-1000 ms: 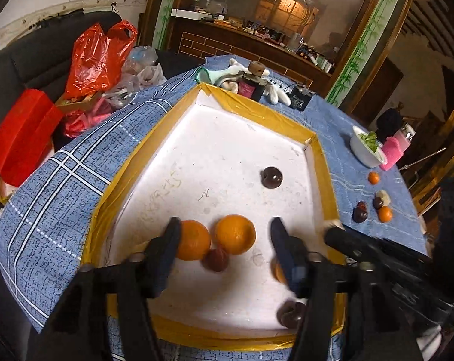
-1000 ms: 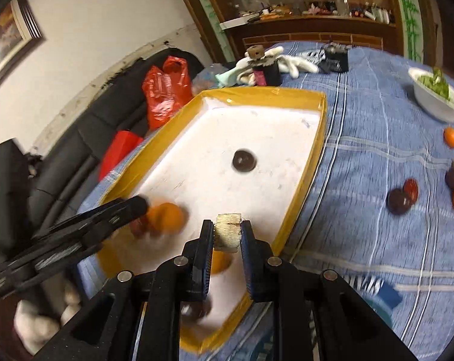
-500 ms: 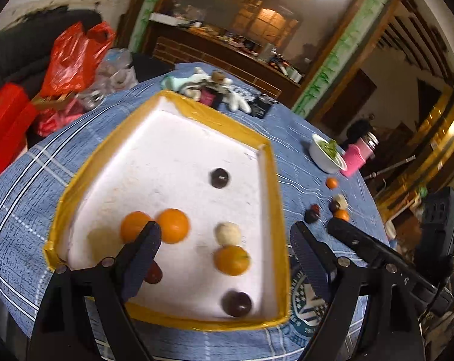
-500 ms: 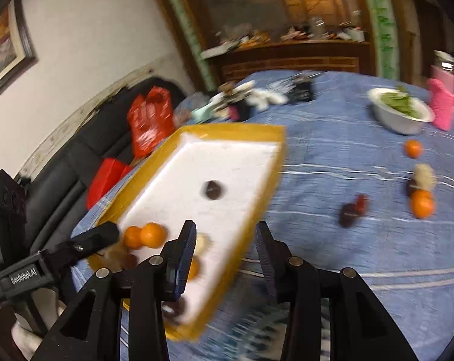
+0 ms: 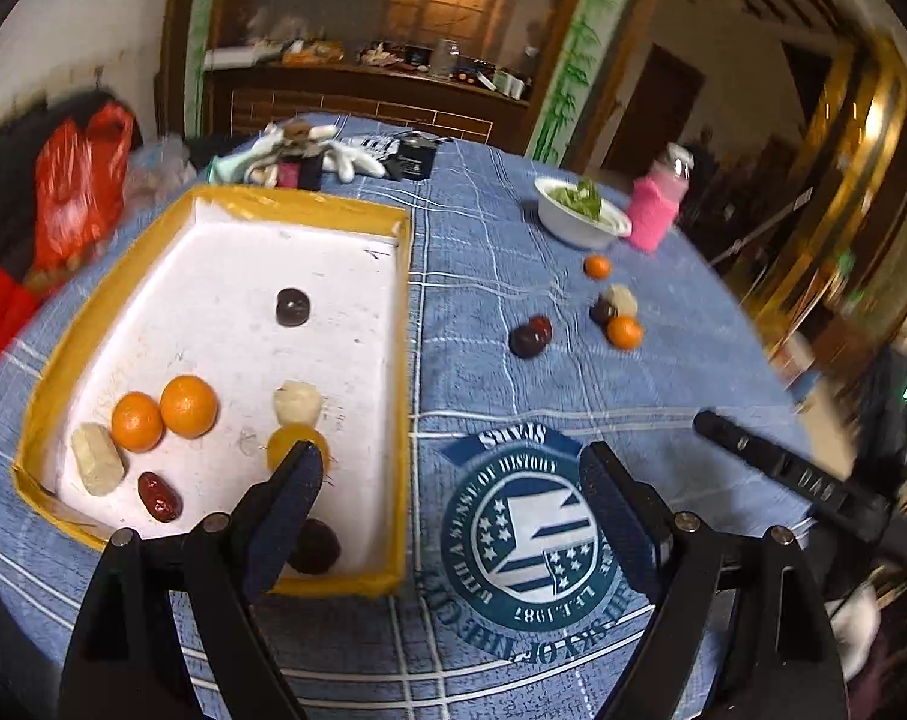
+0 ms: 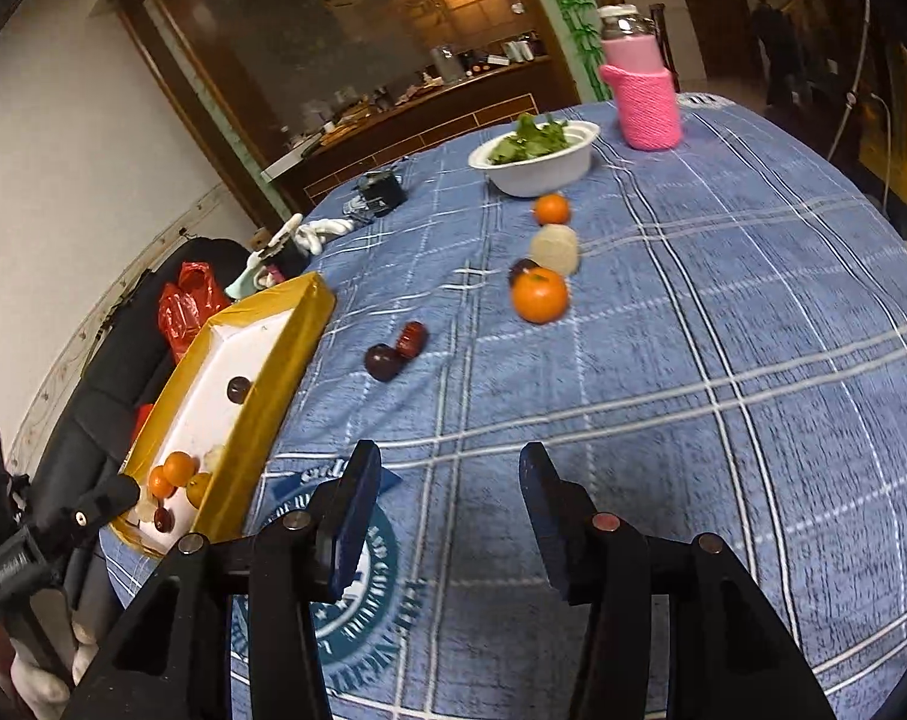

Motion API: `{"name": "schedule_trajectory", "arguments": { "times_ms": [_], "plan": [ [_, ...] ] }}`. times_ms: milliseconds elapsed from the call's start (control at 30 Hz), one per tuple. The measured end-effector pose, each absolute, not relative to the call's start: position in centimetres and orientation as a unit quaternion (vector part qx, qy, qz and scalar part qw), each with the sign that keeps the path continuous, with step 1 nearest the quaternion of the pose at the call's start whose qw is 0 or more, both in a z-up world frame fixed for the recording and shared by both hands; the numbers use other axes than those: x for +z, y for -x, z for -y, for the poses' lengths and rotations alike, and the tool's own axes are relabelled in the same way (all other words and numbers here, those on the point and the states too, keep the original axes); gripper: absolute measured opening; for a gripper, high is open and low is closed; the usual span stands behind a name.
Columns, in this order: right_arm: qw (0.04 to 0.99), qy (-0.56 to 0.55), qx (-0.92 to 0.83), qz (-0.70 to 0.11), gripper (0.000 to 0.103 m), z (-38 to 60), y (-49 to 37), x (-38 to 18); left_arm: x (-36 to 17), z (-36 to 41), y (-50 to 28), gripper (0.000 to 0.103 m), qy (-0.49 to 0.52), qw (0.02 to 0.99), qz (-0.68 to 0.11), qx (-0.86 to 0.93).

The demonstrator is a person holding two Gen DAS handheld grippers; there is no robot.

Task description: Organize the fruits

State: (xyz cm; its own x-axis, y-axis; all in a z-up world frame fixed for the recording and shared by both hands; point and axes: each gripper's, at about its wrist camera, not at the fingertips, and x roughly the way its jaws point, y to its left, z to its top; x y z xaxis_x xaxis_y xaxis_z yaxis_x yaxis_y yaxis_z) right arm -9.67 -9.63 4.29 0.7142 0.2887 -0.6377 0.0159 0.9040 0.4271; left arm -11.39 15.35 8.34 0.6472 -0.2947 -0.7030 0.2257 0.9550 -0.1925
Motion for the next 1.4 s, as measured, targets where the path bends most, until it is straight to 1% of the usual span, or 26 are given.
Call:
{"name": "schedule_trajectory", "arguments": {
  "times_ms": [167, 300, 400, 467, 533, 567, 600, 800, 1067, 1233, 1400],
  "plan": [
    [0.904, -0.213, 0.066, -0.366, 0.055, 10.7, 10.6, 3.5, 7.6, -10.7, 12.9, 0.087, -0.010, 0.902, -0.401, -0.162],
    [0.909, -0.204, 0.049, -0.359, 0.057, 11.4, 11.0, 3.0, 7.2, -8.6, 13.6, 0.087, -0.048, 0.903, -0.398, -0.156],
    [0.911, -0.204, 0.038, -0.356, 0.060, 12.2, 11.2, 2.4, 6.9, -7.7, 13.6, 0.087, -0.057, 0.899, -0.406, -0.157],
    [0.903, -0.226, 0.042, -0.362, 0.060, 13.1, 11.1, 1.8, 6.6, -7.2, 13.5, 0.087, -0.060, 0.896, -0.411, -0.157],
    [0.901, -0.241, 0.045, -0.358, 0.062, 13.6, 11.2, 1.7, 6.4, -6.9, 13.3, 0.087, -0.063, 0.894, -0.413, -0.159],
    [0.899, -0.249, 0.046, -0.357, 0.065, 13.9, 11.2, 1.7, 6.4, -6.7, 13.2, 0.087, -0.064, 0.894, -0.413, -0.159],
    [0.898, -0.253, 0.047, -0.358, 0.066, 13.9, 11.1, 1.6, 6.3, -6.5, 13.2, 0.087, -0.065, 0.894, -0.414, -0.159],
    [0.893, -0.263, 0.048, -0.361, 0.067, 14.0, 11.1, 1.3, 5.3, -5.7, 12.8, 0.087, -0.070, 0.886, -0.429, -0.164],
    [0.893, -0.262, 0.045, -0.363, 0.069, 13.9, 11.2, 1.2, 5.2, -5.7, 12.6, 0.087, -0.068, 0.885, -0.430, -0.165],
    [0.894, -0.258, 0.043, -0.364, 0.069, 13.9, 11.2, 1.2, 6.4, -6.8, 12.2, 0.087, -0.045, 0.893, -0.412, -0.175],
    [0.892, -0.236, 0.051, -0.383, 0.069, 13.7, 9.6, 1.9, 7.0, -8.8, 9.9, 0.087, -0.006, 0.890, -0.420, -0.175]
  ]
}}
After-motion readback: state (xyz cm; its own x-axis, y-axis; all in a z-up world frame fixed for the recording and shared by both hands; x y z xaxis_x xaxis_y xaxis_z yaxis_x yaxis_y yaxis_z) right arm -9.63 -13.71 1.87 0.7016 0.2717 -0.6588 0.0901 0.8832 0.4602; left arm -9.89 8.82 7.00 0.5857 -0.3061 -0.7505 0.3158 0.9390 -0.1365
